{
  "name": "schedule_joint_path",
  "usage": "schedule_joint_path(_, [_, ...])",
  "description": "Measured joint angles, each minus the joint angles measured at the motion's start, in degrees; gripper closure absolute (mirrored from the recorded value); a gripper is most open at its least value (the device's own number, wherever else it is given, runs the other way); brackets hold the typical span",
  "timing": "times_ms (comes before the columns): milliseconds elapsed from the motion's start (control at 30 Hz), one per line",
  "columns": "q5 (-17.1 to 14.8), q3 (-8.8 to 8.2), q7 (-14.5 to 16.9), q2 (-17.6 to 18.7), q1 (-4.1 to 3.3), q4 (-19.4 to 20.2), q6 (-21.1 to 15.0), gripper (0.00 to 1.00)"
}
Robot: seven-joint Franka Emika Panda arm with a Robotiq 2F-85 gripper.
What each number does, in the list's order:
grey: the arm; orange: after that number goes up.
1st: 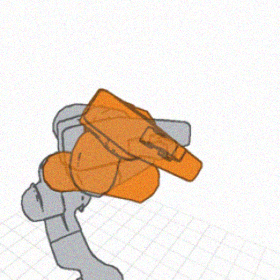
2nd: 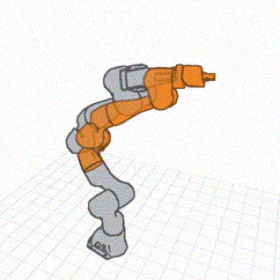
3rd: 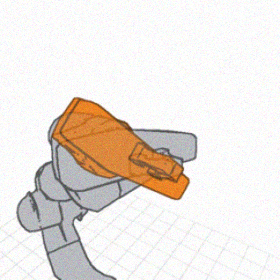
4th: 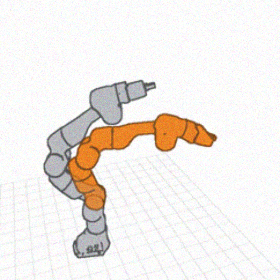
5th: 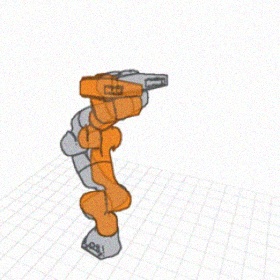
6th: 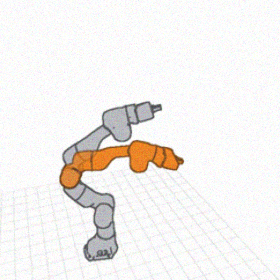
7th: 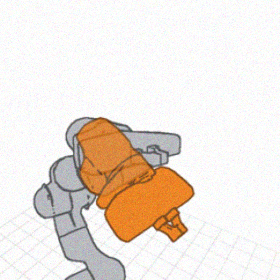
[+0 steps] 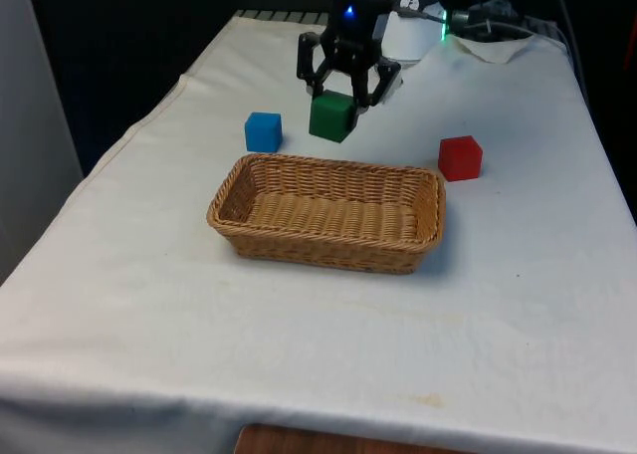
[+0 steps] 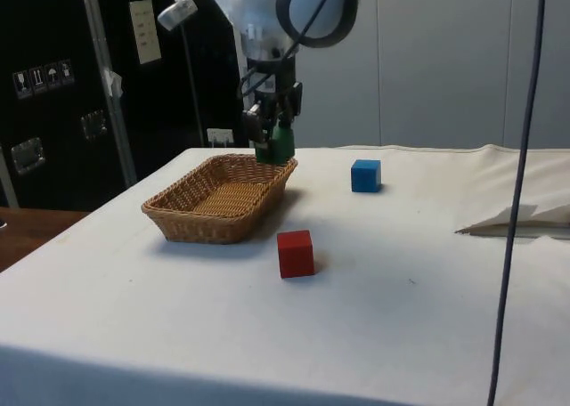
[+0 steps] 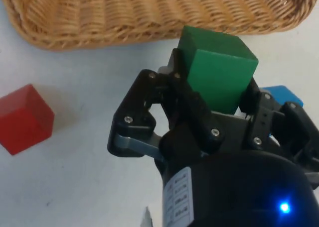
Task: Pick up exactly two blocks and place them into the basket.
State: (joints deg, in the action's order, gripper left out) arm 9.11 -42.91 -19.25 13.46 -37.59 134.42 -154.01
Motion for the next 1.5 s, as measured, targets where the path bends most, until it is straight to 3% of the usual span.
schedule_joint_path(600, [-11.8, 0.17, 8.0, 9.5, 0.46, -9.1, 1.1, 1.00])
schedule_joint_path(900, [-21.4, 0.40, 14.2, 16.3, 1.15, -13.3, 1.0, 1.00])
schedule_joint_path(933, [-23.5, 0.40, 15.6, 17.5, 1.20, -13.9, 0.8, 1.00])
schedule_joint_path(1333, [-31.3, 0.97, 20.3, 21.3, 1.32, -14.0, -1.4, 1.00])
schedule_joint_path(1500, [-32.8, 1.32, 20.9, 22.7, 1.32, -14.1, -2.5, 1.00])
